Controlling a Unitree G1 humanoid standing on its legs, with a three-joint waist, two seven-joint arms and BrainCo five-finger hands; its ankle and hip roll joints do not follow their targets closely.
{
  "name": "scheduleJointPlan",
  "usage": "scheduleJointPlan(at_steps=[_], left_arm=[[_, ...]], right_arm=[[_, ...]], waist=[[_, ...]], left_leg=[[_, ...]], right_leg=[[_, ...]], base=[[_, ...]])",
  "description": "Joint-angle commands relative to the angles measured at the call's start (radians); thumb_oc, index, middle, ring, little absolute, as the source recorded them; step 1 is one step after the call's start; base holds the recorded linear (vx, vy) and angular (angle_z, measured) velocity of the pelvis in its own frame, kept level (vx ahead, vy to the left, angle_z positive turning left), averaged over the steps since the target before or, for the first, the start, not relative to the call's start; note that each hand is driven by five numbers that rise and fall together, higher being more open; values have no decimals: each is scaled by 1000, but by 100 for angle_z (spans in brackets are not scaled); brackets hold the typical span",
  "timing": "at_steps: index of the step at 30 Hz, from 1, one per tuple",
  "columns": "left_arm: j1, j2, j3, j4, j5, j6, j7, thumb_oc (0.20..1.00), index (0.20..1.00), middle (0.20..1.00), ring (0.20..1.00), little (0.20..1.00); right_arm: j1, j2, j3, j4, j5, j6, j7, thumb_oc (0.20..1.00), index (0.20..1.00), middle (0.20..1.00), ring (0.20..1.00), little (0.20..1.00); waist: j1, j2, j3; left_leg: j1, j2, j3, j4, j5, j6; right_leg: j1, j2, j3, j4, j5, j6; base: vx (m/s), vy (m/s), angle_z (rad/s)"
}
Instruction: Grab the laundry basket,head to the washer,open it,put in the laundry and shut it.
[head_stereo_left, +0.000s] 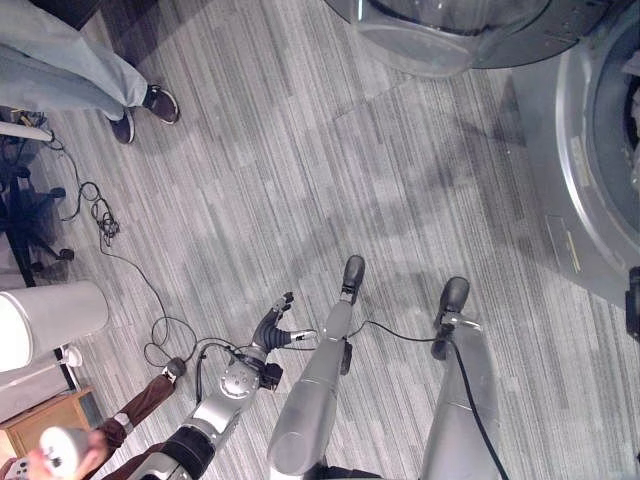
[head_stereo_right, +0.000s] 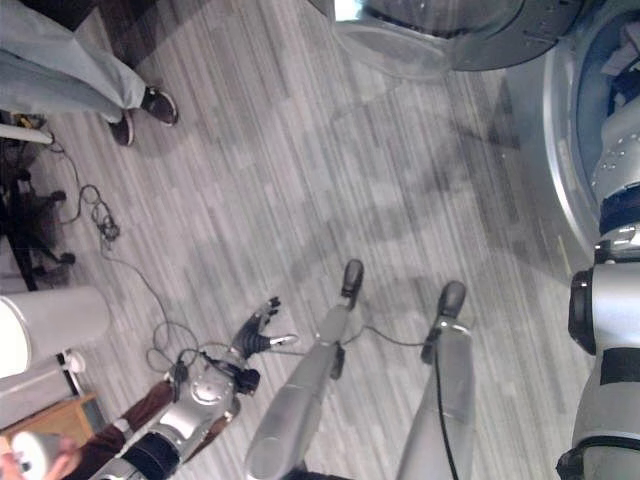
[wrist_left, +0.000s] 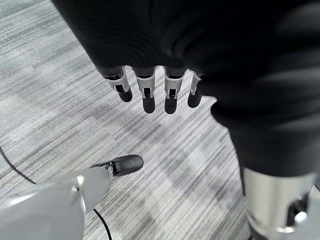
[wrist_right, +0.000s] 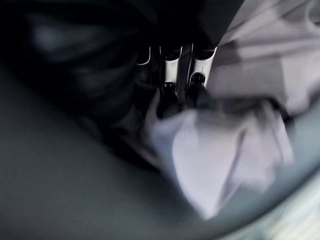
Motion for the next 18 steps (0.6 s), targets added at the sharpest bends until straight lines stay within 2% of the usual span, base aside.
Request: scheduleJointPlan(at_steps=[1, 3, 6, 11, 12, 15, 16, 17, 18], left_arm=[[-55, 60, -44, -8, -50, -24, 9, 1000, 1000, 1000, 1000, 1000], [-53, 56, -49, -23, -62, -19, 3, 1000, 1000, 1000, 1000, 1000], [-46, 54, -51, -29, -60, -18, 7, 1000, 1000, 1000, 1000, 1000], [-36, 51, -34, -31, -58, -20, 20, 1000, 1000, 1000, 1000, 1000], [-32, 47, -29, -28, -57, -21, 21, 1000, 1000, 1000, 1000, 1000], [-32, 46, -29, -26, -58, -23, 19, 1000, 1000, 1000, 1000, 1000], [-40, 54, -37, -29, -67, -24, 10, 1000, 1000, 1000, 1000, 1000], [-41, 58, -40, -29, -66, -19, 2, 1000, 1000, 1000, 1000, 1000], [-40, 57, -44, -35, -71, -15, 0, 1000, 1000, 1000, 1000, 1000]], right_arm=[[-304, -135, 131, -22, -42, 24, 45, 1000, 1000, 1000, 1000, 1000], [-314, -120, 158, 63, -80, 84, 64, 1000, 1000, 1000, 1000, 1000], [-309, -115, 165, 103, -112, 113, 55, 1000, 1000, 1000, 1000, 1000], [-269, -118, 175, 69, -173, 115, 38, 1000, 1000, 1000, 1000, 1000], [-240, -118, 204, 52, -241, 126, 41, 1000, 1000, 1000, 1000, 1000], [-231, -114, 233, 64, -307, 147, 41, 1000, 1000, 1000, 1000, 1000], [-248, -96, 307, 156, -438, 219, 78, 1000, 1000, 1000, 1000, 1000], [-262, -89, 326, 203, -474, 243, 92, 1000, 1000, 1000, 1000, 1000], [-271, -75, 331, 188, -481, 239, 72, 1000, 1000, 1000, 1000, 1000]], waist=[[21, -4, 12], [21, 9, 13], [21, 24, 18], [21, 25, 19], [20, 23, 22], [20, 20, 23], [23, 18, 22], [24, 21, 21], [24, 20, 20]], left_leg=[[114, 16, 58, 3, -104, -31], [104, 13, 60, 3, -101, -34], [94, 10, 60, 3, -96, -36], [84, 7, 63, 3, -94, -38], [81, 8, 64, 3, -90, -37], [81, 9, 66, 3, -88, -37], [82, 9, 67, 3, -84, -35], [82, 8, 65, 3, -84, -34], [84, 8, 65, 3, -84, -33]], right_leg=[[146, 29, 60, -288, 82, 79], [137, 31, 61, -286, 80, 77], [129, 30, 61, -281, 79, 75], [120, 36, 66, -280, 80, 73], [116, 37, 67, -276, 83, 72], [115, 37, 68, -276, 85, 72], [117, 39, 68, -280, 91, 71], [119, 38, 66, -280, 91, 70], [124, 38, 66, -283, 93, 71]], base=[[0, 0, 0], [0, 0, 0], [0, 0, 0], [-6, 1, 2], [0, 0, 0], [-11, -3, -3], [-19, 8, -5], [0, 0, 0], [0, 0, 0]])
